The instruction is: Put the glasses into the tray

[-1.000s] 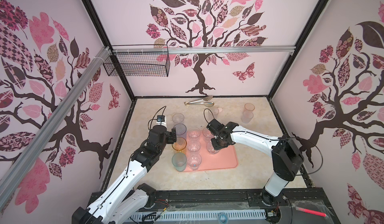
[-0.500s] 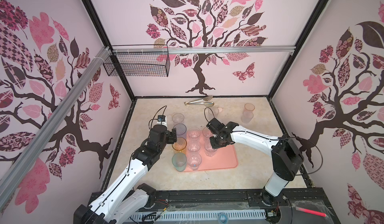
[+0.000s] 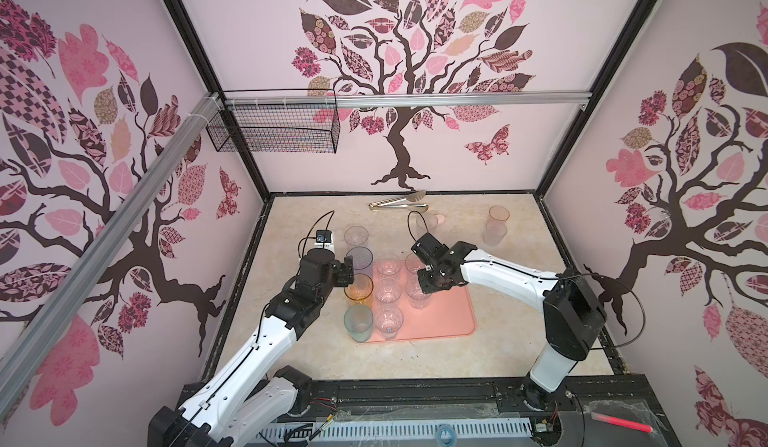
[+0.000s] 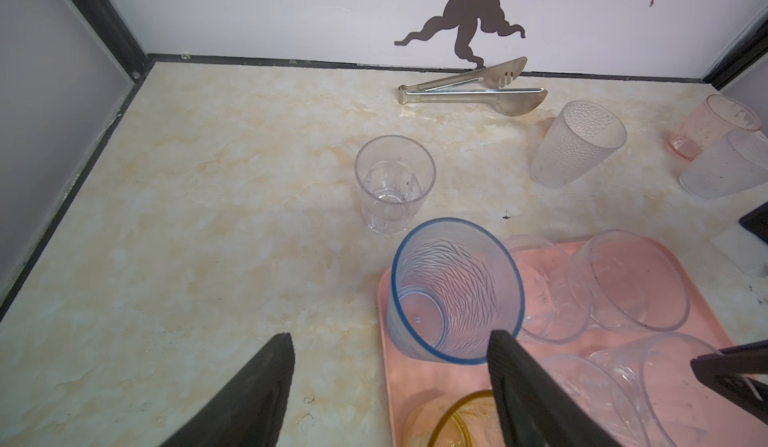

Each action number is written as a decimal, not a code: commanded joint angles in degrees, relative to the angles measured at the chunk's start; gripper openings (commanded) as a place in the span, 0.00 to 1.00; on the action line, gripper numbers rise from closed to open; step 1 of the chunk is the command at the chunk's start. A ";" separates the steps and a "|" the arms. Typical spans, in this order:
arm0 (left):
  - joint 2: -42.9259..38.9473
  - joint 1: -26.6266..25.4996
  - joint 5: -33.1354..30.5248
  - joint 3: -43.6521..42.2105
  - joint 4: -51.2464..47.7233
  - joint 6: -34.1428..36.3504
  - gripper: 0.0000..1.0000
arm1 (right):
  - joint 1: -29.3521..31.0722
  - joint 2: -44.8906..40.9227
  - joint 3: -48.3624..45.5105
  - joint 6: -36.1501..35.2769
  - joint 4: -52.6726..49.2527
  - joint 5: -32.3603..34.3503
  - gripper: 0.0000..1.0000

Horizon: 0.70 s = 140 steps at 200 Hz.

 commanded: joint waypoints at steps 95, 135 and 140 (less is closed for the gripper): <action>0.18 0.21 2.07 -0.31 1.91 -2.13 0.77 | -10.25 -8.76 12.07 -3.24 -6.53 -4.81 0.45; 1.25 0.17 3.67 5.07 -1.58 1.56 0.77 | -14.20 -6.33 16.37 -1.98 -0.49 -0.24 0.50; 1.49 0.17 3.52 5.09 -1.49 1.91 0.77 | -14.63 -5.50 16.84 -1.57 0.40 -0.09 0.50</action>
